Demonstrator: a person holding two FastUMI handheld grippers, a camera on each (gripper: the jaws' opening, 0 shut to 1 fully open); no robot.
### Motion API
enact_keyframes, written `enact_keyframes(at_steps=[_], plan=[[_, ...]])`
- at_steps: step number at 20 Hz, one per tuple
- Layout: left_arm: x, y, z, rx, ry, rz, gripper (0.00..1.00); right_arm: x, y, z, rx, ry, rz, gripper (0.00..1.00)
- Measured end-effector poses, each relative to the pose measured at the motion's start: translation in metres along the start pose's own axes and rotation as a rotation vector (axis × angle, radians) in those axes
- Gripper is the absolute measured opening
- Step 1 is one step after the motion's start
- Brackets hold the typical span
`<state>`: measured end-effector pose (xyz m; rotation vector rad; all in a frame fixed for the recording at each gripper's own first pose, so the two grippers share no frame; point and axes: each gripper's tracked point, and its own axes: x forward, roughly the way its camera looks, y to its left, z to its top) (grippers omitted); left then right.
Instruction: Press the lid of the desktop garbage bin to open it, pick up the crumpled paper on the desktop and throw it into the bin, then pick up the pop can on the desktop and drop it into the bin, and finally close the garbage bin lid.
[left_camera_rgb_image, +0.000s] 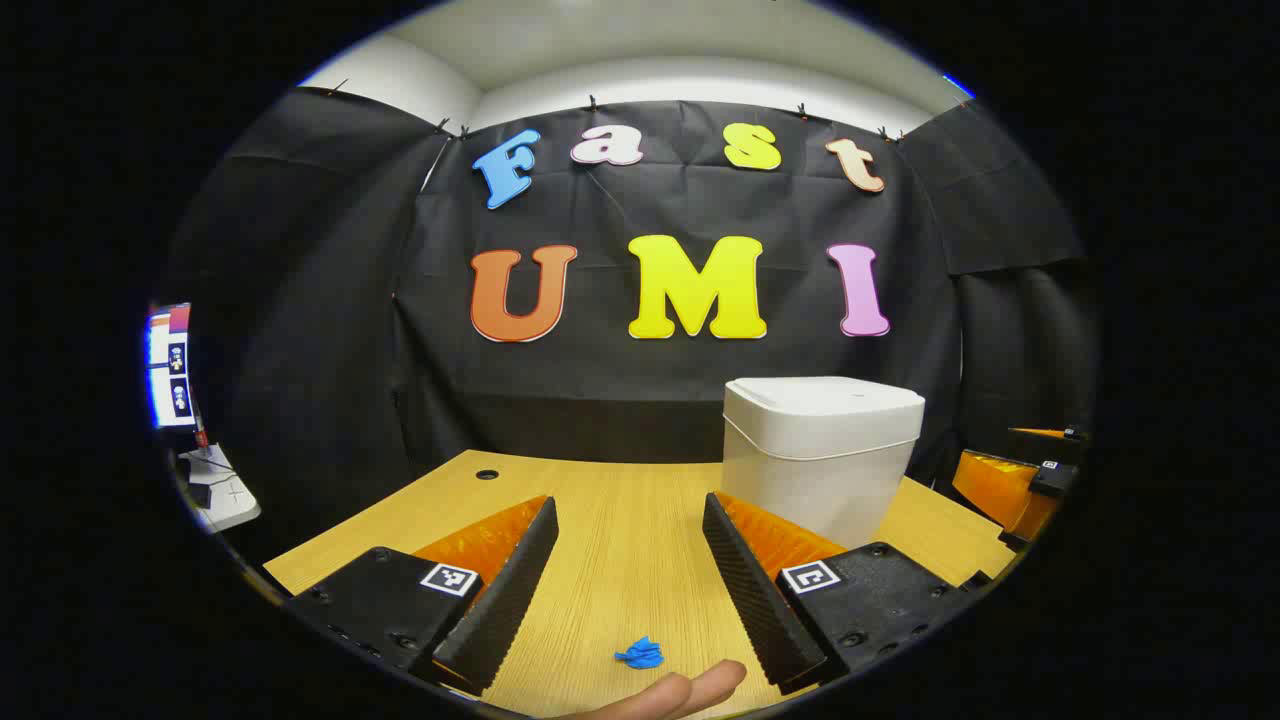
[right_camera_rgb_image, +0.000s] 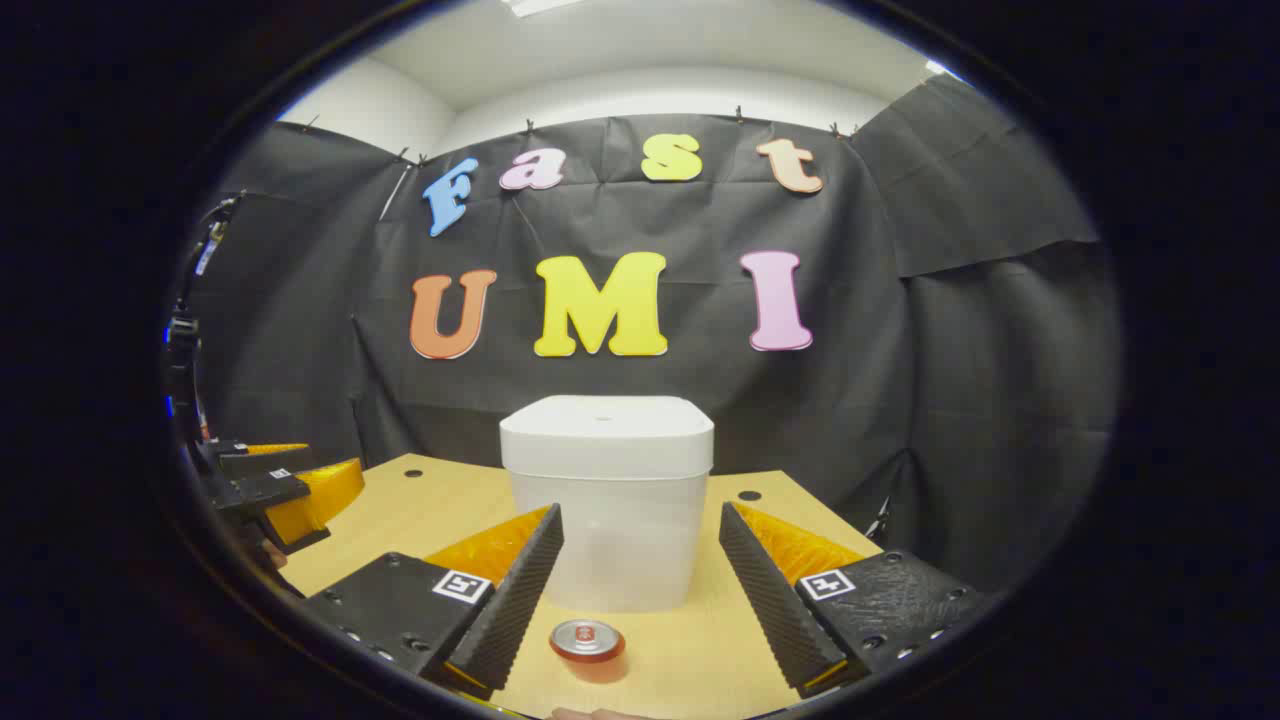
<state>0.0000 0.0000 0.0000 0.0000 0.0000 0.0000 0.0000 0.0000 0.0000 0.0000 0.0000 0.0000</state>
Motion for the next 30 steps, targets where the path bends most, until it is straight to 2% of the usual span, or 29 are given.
enact_keyframes(at_steps=[7, 18, 22, 23, 24, 30], plan=[[0.005, 0.007, -0.004, -0.008, 0.016, -0.004, 0.94, 0.009, -0.004, -0.008, 0.005, 0.037, 0.001, 0.96], [0.004, 0.012, 0.0, -0.001, 0.007, -0.002, 0.94, 0.009, -0.005, -0.006, -0.011, 0.028, -0.014, 0.96], [0.005, 0.015, -0.003, -0.009, 0.016, 0.009, 0.94, 0.007, -0.001, 0.002, -0.001, 0.002, 0.002, 0.96], [0.004, 0.015, 0.0, -0.007, 0.012, 0.012, 0.94, 0.006, 0.0, 0.007, -0.006, -0.011, 0.007, 0.93], [0.004, 0.013, 0.0, -0.005, 0.009, 0.008, 0.94, 0.007, -0.002, 0.01, -0.01, -0.023, 0.005, 0.96], [-0.003, 0.008, 0.006, -0.014, -0.011, -0.011, 0.94, 0.023, -0.008, 0.039, 0.032, -0.057, 0.008, 0.95]])
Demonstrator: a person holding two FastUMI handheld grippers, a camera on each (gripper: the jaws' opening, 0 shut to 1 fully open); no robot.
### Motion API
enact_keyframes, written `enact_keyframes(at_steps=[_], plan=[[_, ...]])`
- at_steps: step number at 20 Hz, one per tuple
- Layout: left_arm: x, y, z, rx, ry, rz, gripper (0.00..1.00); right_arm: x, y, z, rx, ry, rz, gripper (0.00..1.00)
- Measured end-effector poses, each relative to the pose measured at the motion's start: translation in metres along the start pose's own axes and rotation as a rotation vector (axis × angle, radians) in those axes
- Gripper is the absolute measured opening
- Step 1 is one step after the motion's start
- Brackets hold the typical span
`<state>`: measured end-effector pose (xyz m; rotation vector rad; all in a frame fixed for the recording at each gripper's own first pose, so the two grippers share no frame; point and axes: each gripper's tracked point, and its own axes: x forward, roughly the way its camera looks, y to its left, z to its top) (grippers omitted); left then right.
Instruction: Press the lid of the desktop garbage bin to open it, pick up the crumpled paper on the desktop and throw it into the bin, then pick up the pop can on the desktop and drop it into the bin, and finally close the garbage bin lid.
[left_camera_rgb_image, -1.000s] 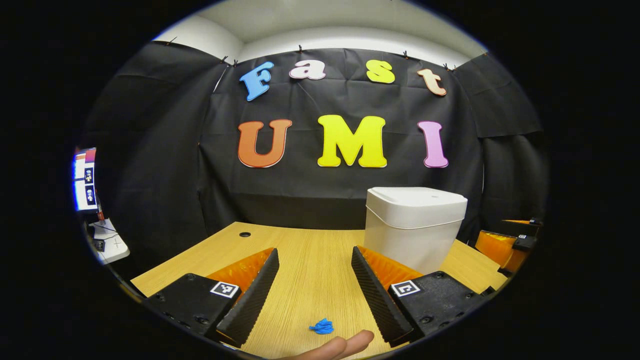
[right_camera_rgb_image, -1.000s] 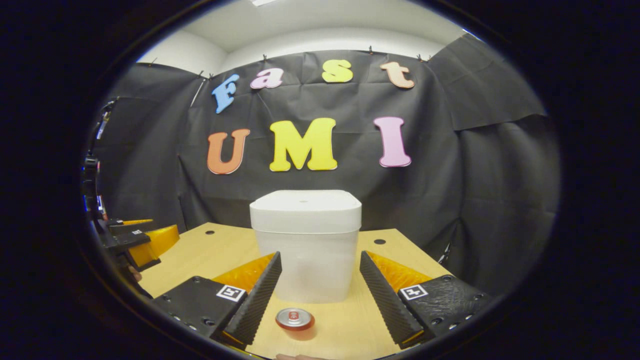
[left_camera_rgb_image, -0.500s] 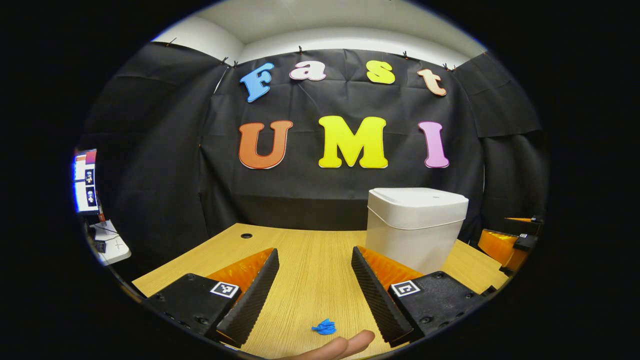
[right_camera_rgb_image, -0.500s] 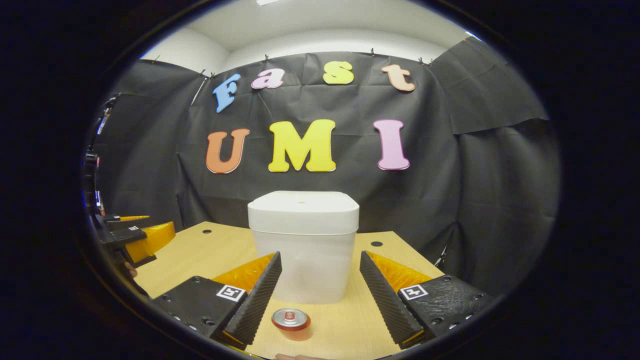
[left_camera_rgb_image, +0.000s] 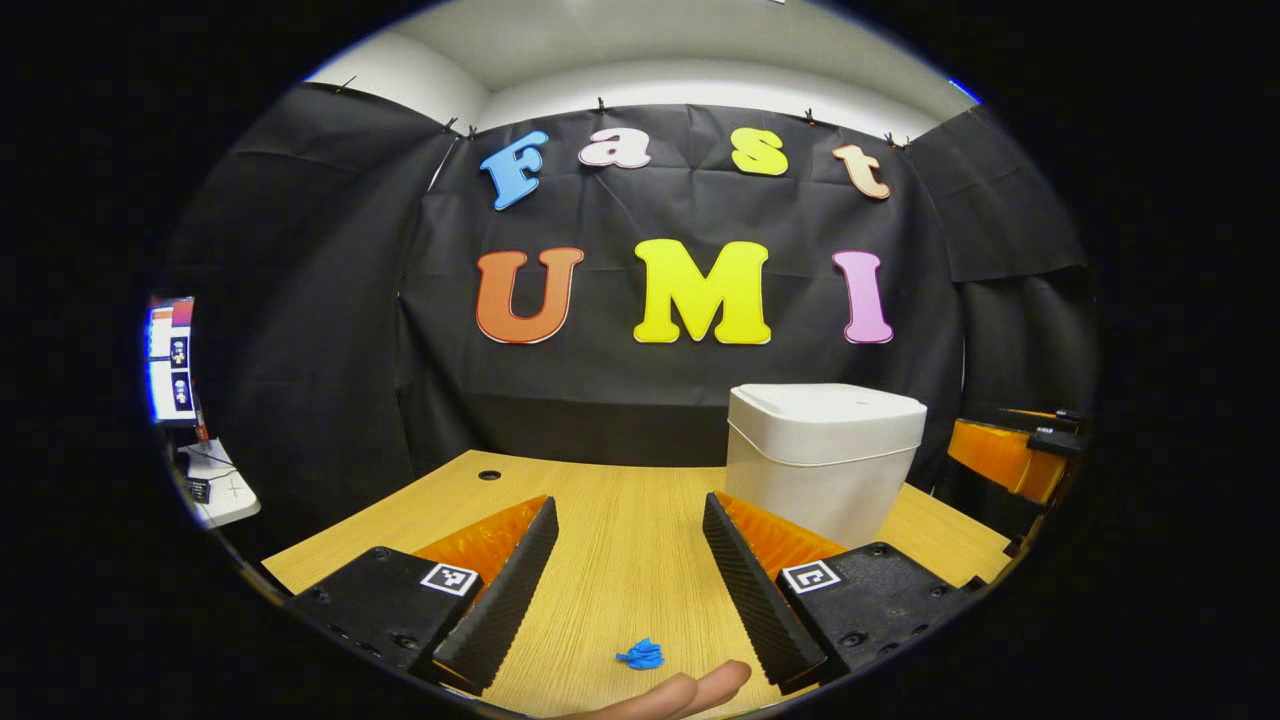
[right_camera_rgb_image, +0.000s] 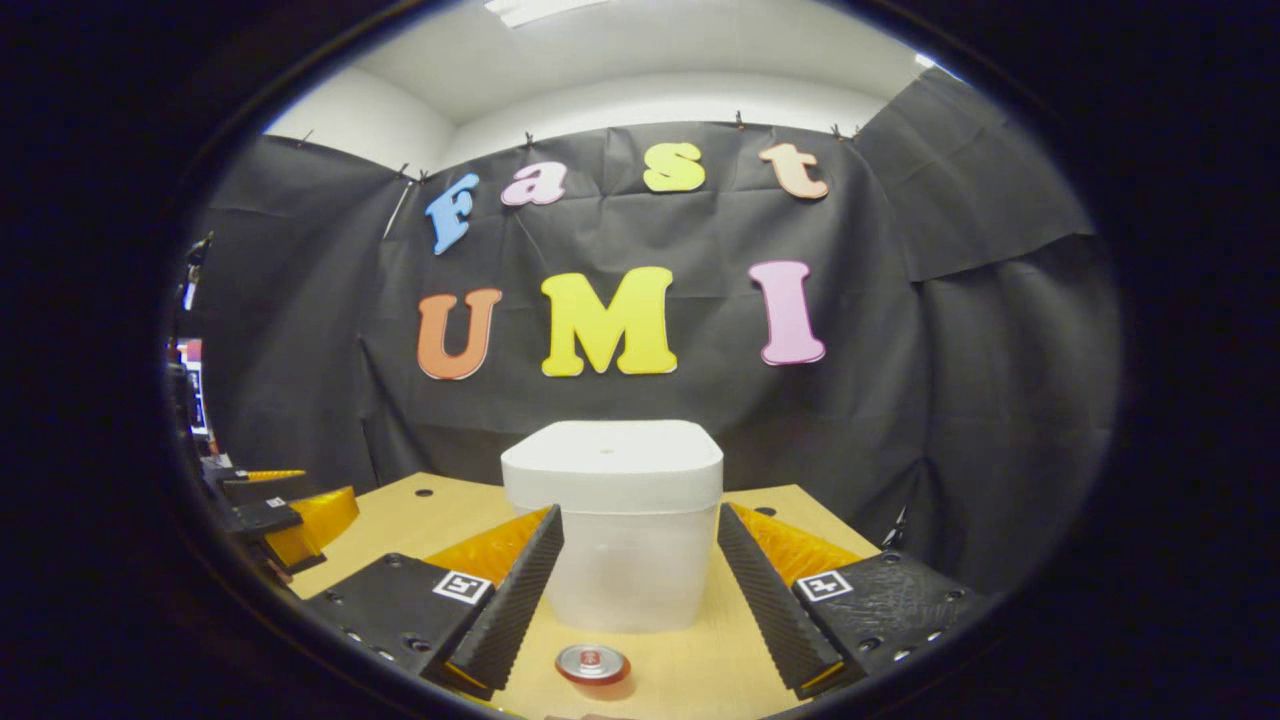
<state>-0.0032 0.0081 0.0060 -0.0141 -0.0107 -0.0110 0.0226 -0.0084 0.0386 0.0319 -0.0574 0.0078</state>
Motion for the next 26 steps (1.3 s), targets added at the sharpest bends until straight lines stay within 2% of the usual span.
enact_keyframes(at_steps=[2, 3, 4, 7, 8, 9, 11, 14, 17, 23, 26], plan=[[0.002, 0.005, 0.0, -0.004, 0.003, 0.009, 0.94, 0.006, 0.005, 0.012, 0.035, -0.005, 0.014, 0.86], [0.001, 0.006, 0.0, -0.008, 0.005, 0.011, 0.94, 0.009, 0.01, 0.017, 0.048, -0.002, 0.031, 0.71], [0.003, 0.008, 0.0, -0.012, 0.006, 0.013, 0.94, 0.012, 0.018, 0.023, 0.049, -0.002, 0.063, 0.65], [0.005, 0.013, -0.002, -0.021, 0.015, 0.021, 0.94, 0.019, 0.036, 0.039, -0.007, -0.03, 0.102, 0.31], [0.006, 0.014, -0.002, -0.022, 0.017, 0.023, 0.94, 0.021, 0.042, 0.04, -0.03, -0.037, 0.109, 0.25], [0.005, 0.014, -0.002, -0.02, 0.018, 0.02, 0.94, 0.022, 0.058, 0.04, -0.044, -0.037, 0.142, 0.0], [0.005, 0.013, -0.001, -0.017, 0.014, 0.016, 0.94, 0.027, 0.068, 0.036, -0.078, -0.017, 0.156, 0.05], [0.004, 0.009, -0.001, -0.013, 0.011, 0.004, 0.94, 0.041, 0.078, 0.032, -0.13, -0.007, 0.141, 0.01], [0.002, 0.006, 0.001, -0.007, 0.006, -0.01, 0.94, 0.056, 0.084, 0.033, -0.099, 0.025, 0.144, 0.0], [0.005, 0.003, 0.002, -0.001, 0.002, -0.022, 0.94, 0.094, 0.069, 0.026, -0.065, 0.081, 0.079, 0.01], [0.006, 0.005, 0.001, -0.004, 0.001, -0.022, 0.94, 0.103, 0.051, 0.021, -0.056, 0.098, 0.019, 0.01]])
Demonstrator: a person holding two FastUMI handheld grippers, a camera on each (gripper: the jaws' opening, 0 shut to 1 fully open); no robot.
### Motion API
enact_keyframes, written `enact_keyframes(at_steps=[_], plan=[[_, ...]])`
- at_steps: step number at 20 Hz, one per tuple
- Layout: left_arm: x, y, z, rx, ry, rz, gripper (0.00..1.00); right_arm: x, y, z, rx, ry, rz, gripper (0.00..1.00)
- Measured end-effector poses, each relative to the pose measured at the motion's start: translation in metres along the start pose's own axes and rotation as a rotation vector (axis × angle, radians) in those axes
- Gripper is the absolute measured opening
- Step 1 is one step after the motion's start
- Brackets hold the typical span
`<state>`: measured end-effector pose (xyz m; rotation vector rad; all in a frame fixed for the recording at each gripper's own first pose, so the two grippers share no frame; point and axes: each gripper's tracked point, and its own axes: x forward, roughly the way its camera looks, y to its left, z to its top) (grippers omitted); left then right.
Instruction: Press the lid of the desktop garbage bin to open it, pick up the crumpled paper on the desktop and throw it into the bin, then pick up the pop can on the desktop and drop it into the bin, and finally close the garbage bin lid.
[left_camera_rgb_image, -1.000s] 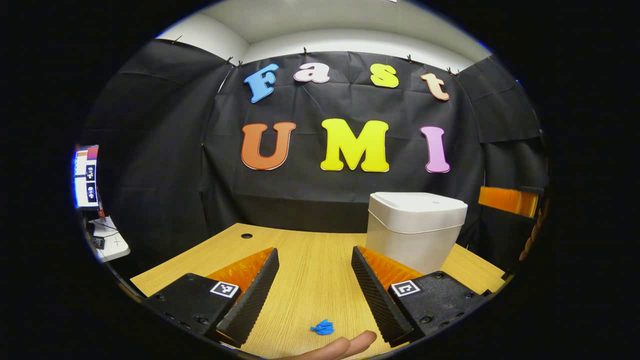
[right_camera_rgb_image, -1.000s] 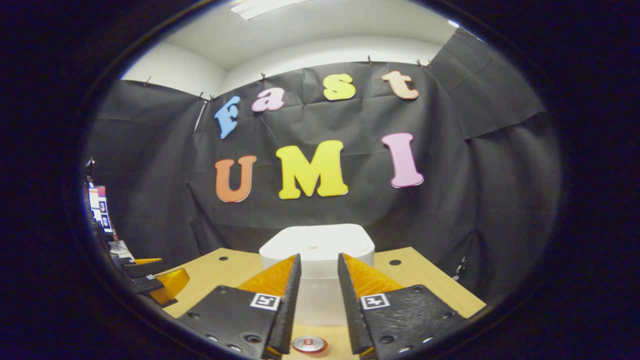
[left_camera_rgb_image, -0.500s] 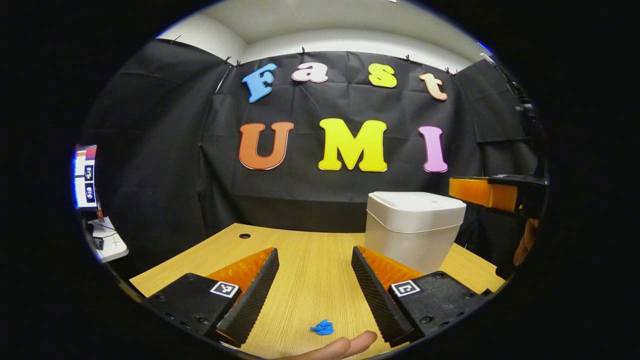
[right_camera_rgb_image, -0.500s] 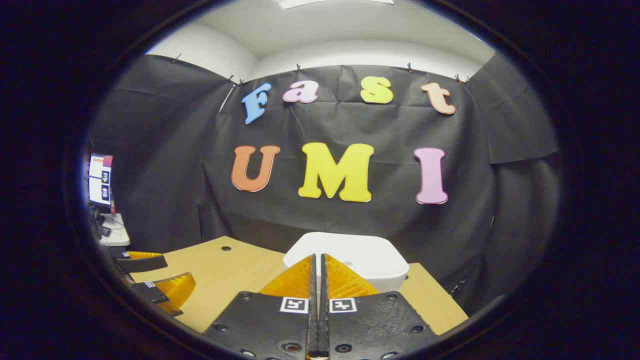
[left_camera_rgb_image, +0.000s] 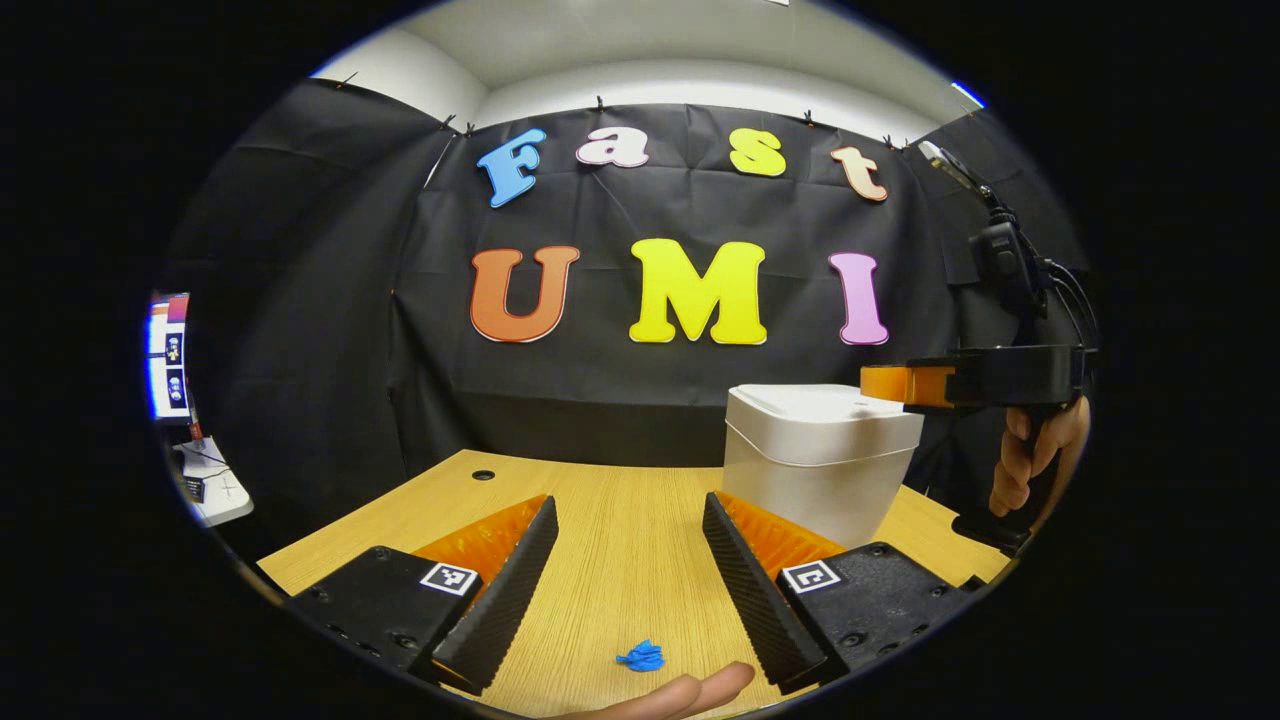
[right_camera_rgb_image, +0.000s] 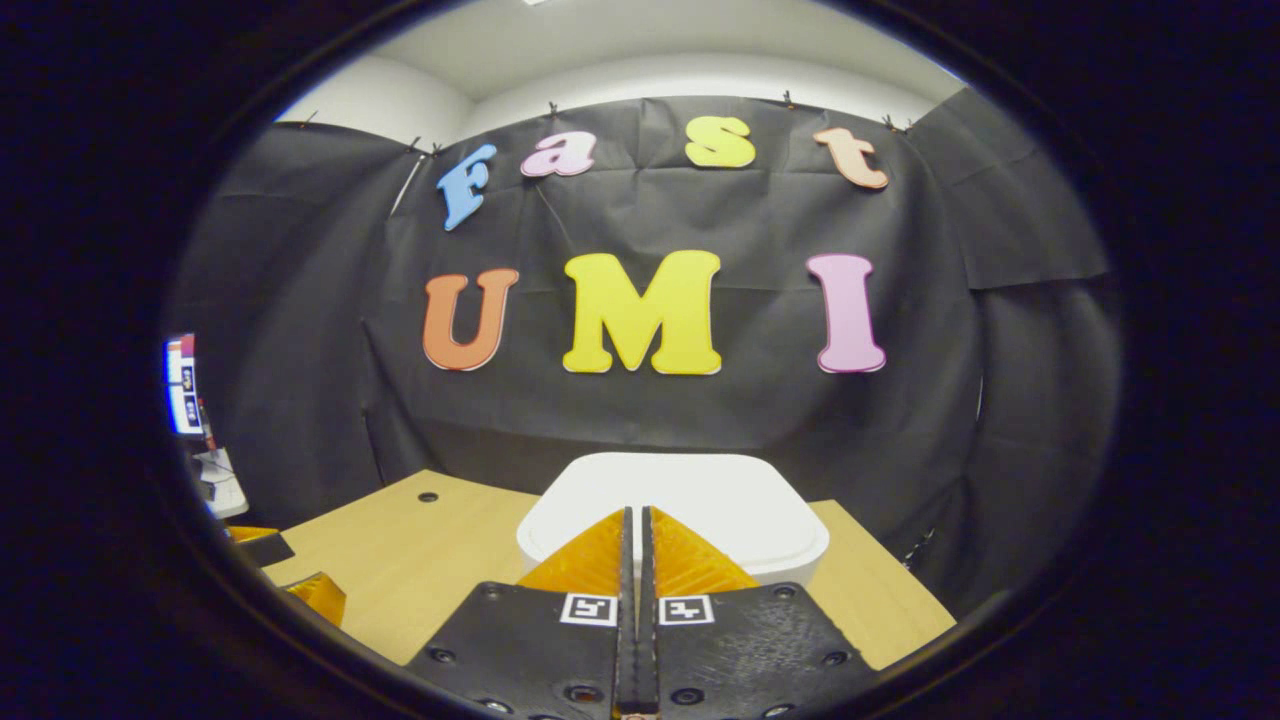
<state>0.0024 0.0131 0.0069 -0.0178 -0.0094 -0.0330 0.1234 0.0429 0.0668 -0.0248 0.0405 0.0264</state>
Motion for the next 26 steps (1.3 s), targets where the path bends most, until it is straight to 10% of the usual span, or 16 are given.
enact_keyframes(at_steps=[26], plan=[[0.009, 0.001, -0.009, 0.002, 0.026, 0.004, 0.94, 0.021, -0.009, -0.014, 0.059, 0.095, 0.062, 0.0]])
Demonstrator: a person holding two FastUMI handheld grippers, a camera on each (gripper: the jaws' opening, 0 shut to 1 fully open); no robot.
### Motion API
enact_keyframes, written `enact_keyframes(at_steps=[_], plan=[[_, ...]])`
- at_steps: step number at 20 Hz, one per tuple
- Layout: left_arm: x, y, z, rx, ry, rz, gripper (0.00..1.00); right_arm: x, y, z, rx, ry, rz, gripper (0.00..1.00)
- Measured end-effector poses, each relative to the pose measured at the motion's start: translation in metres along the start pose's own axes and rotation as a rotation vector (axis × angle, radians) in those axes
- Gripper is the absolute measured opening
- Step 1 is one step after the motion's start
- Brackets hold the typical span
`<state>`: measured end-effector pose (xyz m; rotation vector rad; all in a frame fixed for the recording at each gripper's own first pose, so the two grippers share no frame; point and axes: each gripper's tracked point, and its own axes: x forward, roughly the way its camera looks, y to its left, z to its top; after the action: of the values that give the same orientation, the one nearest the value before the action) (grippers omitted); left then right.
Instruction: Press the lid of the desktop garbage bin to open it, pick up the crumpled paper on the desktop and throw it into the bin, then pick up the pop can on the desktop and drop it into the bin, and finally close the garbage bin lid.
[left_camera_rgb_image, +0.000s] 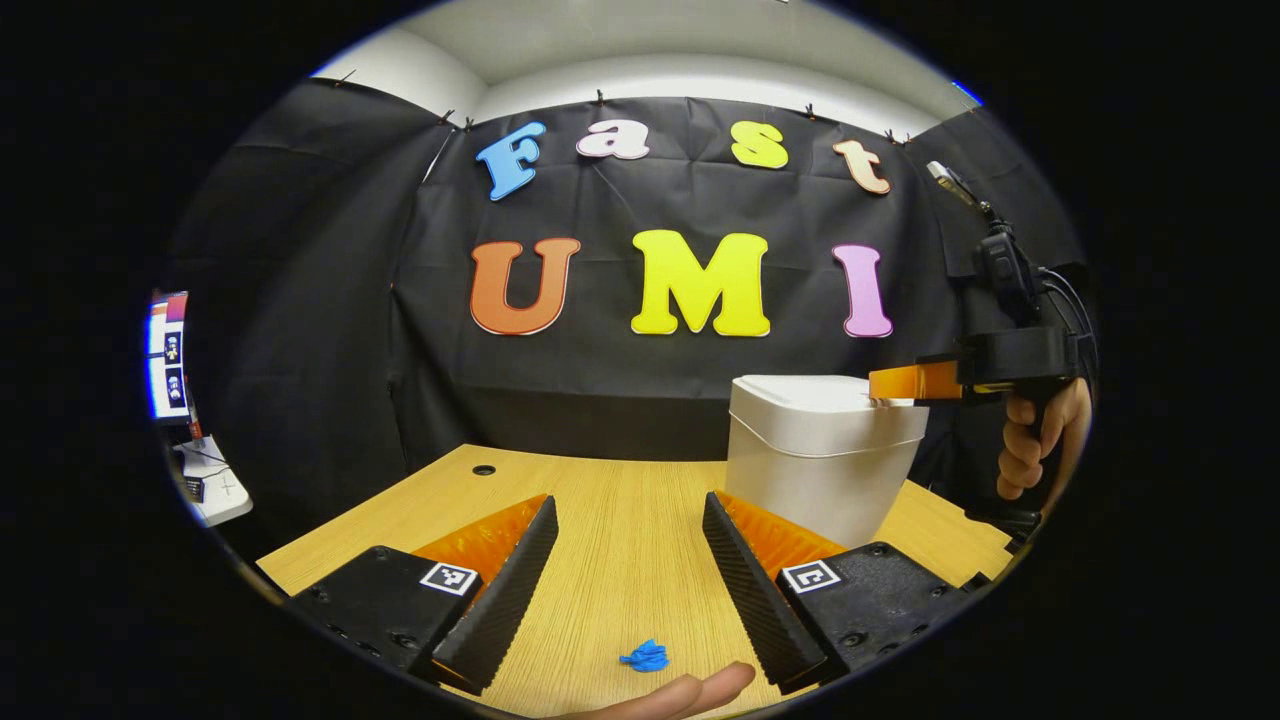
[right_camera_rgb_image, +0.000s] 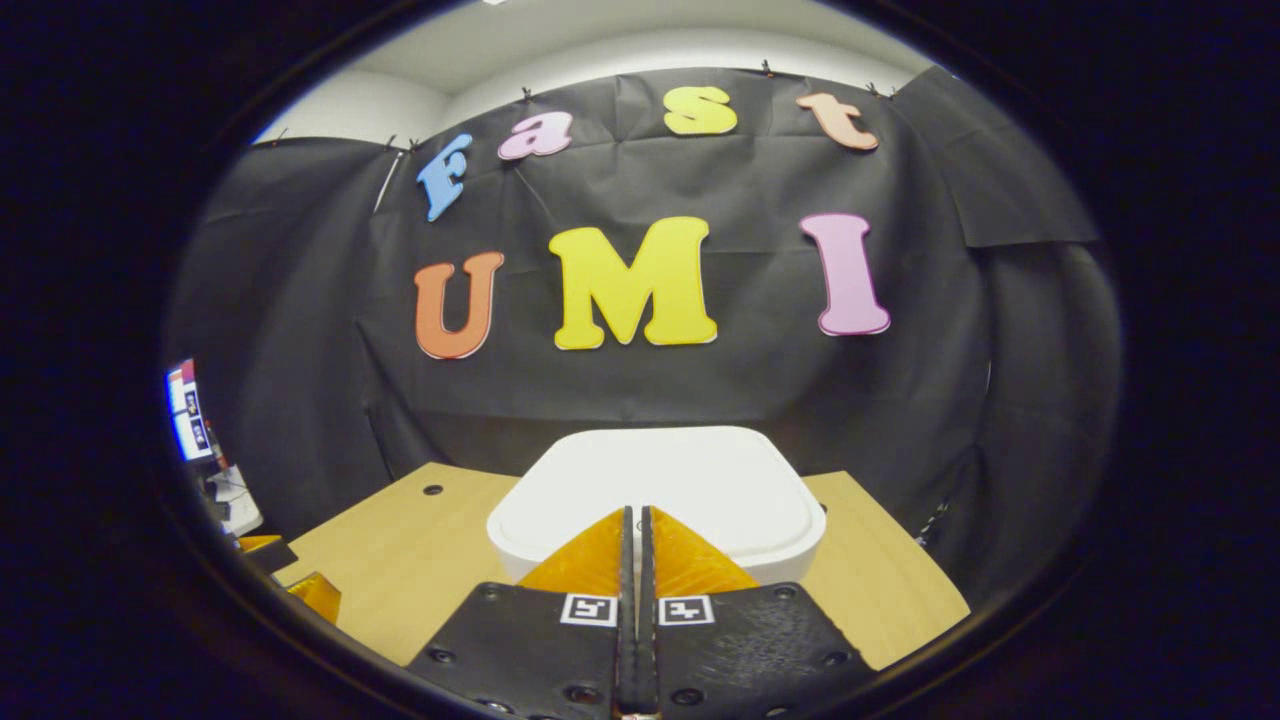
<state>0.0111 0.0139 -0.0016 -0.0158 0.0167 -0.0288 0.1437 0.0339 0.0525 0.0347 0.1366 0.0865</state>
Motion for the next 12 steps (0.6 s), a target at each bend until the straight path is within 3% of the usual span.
enact_keyframes(at_steps=[4, 8, 11, 12], plan=[[-0.002, -0.001, 0.001, 0.004, -0.003, -0.002, 0.94, 0.0, -0.001, -0.006, -0.013, 0.017, -0.001, 0.04], [0.001, -0.001, 0.001, 0.013, -0.005, -0.001, 0.94, -0.014, -0.003, 0.012, -0.059, -0.071, -0.016, 0.01], [0.007, 0.003, -0.001, -0.003, -0.006, 0.012, 0.94, -0.038, 0.006, 0.012, -0.018, -0.12, 0.073, 0.01], [0.01, 0.001, -0.004, -0.019, 0.006, 0.007, 0.94, -0.045, 0.006, 0.008, -0.016, -0.125, 0.094, 0.07]])
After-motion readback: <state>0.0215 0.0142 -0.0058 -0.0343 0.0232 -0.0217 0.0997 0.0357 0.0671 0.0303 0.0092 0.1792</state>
